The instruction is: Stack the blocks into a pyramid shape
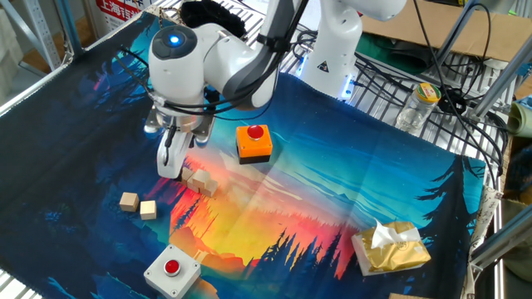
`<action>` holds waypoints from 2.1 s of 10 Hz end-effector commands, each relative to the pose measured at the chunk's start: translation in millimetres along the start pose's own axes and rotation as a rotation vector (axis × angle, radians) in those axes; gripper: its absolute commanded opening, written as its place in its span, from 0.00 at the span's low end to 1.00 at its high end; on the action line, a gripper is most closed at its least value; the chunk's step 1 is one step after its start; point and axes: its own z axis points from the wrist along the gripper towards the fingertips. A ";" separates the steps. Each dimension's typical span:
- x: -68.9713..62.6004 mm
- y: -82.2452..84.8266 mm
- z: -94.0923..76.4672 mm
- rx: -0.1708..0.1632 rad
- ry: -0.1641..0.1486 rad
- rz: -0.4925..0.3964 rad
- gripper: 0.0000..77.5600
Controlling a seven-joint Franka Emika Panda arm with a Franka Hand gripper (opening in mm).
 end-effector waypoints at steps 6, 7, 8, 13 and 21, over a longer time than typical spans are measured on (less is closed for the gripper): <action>-24.7 27.3 2.8 -0.016 -0.007 -0.040 1.00; -27.1 31.9 3.2 -0.018 -0.006 -0.042 1.00; -29.4 36.4 4.0 -0.019 -0.007 -0.052 1.00; -36.9 52.5 11.0 -0.030 -0.017 -0.097 1.00; -49.0 82.0 18.2 -0.037 -0.003 -0.133 1.00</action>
